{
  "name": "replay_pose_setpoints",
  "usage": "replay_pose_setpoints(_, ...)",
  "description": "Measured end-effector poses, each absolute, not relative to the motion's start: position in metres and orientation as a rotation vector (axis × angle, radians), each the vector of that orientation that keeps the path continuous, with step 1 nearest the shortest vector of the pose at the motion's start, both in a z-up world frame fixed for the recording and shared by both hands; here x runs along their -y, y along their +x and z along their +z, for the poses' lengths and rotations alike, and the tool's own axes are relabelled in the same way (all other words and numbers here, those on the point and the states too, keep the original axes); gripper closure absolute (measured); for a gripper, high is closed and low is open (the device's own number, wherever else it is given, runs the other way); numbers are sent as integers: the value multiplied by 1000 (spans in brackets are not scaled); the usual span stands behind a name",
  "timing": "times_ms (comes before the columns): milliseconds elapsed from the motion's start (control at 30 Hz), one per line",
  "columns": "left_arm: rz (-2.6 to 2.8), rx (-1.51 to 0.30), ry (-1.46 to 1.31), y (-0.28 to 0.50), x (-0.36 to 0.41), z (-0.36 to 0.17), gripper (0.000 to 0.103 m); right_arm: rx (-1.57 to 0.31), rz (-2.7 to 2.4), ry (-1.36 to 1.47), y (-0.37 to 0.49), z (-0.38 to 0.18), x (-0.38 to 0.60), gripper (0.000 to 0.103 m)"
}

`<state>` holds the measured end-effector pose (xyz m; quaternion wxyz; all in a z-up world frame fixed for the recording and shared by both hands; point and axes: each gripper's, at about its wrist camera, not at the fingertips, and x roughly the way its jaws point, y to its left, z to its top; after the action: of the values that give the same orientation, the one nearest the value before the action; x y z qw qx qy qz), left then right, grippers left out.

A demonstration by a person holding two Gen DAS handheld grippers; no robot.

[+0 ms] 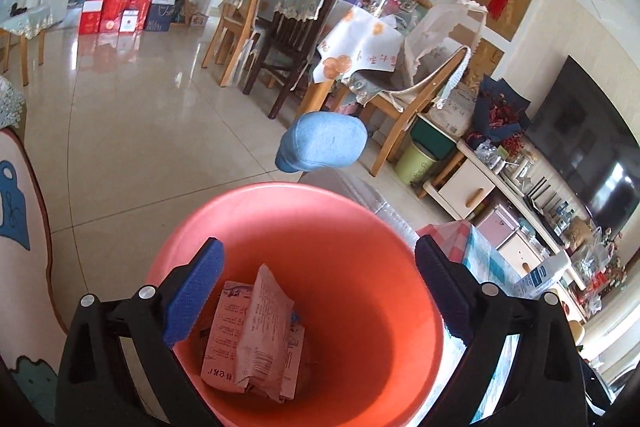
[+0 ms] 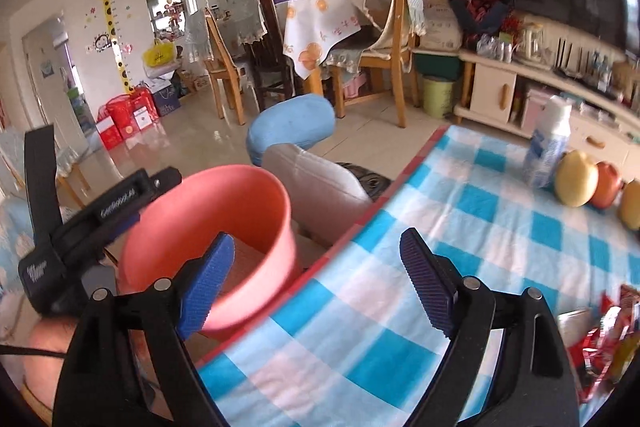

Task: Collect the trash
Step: 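Move both tools back over the table toward the snack wrappers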

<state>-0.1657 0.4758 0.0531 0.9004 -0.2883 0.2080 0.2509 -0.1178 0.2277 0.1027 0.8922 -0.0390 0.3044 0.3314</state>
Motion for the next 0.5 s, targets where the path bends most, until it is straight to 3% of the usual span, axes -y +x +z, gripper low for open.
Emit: replay_pose_setpoints(500, 375, -515, -365, -146, -405, 67, 8, -557, 531, -154, -155, 92, -145, 8)
